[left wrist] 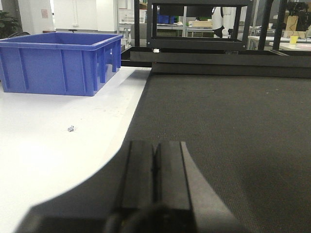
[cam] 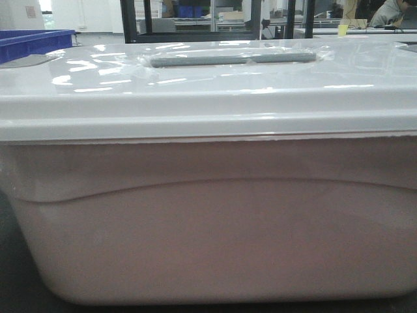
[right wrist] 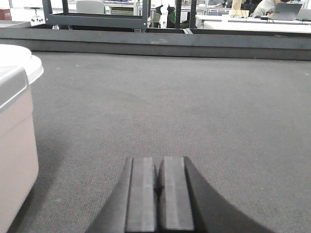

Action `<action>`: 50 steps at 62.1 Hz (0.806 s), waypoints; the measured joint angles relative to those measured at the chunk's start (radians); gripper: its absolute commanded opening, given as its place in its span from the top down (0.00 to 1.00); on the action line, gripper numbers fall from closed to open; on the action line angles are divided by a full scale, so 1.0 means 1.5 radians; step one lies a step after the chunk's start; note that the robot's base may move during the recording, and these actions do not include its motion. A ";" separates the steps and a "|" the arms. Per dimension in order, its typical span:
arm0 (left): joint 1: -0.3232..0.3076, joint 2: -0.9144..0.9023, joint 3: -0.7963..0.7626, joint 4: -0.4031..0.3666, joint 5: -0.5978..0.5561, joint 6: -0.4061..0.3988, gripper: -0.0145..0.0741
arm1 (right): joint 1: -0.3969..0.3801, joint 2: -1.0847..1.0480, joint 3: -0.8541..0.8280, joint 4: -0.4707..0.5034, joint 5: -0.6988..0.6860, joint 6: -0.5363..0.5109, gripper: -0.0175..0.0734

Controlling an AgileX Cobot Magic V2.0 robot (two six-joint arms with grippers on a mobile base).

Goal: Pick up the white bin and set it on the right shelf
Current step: 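Move both grippers to the short ends of the white-lidded pink bin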

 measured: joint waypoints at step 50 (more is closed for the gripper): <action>0.000 0.000 0.000 0.000 -0.009 0.000 0.97 | 0.000 0.000 0.000 0.000 0.000 0.000 0.74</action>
